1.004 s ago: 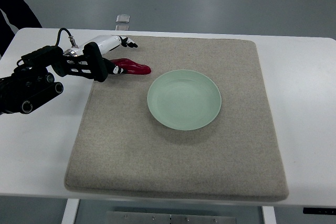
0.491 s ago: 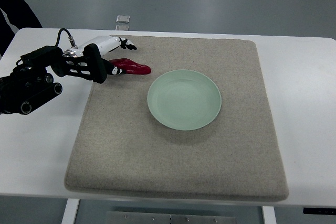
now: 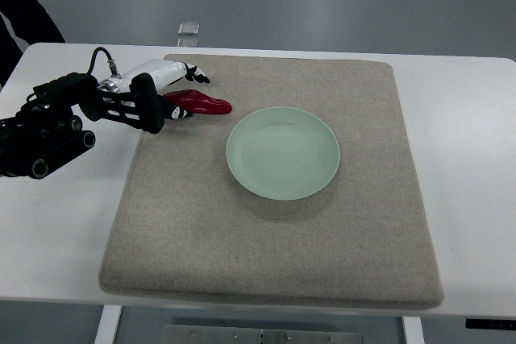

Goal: Place red pepper on plate with left hand

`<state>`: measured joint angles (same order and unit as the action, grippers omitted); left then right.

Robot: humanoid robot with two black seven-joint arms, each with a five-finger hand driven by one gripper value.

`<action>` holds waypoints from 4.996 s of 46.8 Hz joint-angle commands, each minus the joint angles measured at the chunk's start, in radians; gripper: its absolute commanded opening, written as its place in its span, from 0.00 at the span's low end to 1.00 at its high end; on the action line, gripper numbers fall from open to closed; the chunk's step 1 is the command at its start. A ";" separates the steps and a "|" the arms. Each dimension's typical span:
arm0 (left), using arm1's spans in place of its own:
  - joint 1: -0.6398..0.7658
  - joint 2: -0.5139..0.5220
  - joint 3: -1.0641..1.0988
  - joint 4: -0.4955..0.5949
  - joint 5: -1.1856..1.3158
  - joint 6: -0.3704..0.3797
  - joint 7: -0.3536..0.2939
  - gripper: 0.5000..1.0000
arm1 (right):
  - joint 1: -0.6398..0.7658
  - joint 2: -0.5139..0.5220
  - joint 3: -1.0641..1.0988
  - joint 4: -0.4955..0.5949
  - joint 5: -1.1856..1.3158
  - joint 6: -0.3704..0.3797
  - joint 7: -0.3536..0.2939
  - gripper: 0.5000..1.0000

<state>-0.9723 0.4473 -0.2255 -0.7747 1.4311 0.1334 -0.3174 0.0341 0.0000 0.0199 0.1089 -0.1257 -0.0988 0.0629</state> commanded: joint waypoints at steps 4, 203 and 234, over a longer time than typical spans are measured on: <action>0.000 0.001 0.000 0.000 0.000 0.000 0.000 0.54 | 0.000 0.000 0.000 0.000 0.000 0.001 0.000 0.86; -0.028 -0.091 -0.005 -0.308 0.232 -0.009 -0.075 0.00 | 0.001 0.000 0.000 0.000 0.000 0.001 0.000 0.86; -0.002 -0.093 -0.025 -0.307 0.213 0.005 -0.075 0.80 | 0.001 0.000 0.000 0.000 0.000 0.001 0.000 0.86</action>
<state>-0.9752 0.3543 -0.2449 -1.0814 1.6466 0.1370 -0.3926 0.0338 0.0000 0.0199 0.1088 -0.1254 -0.0991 0.0628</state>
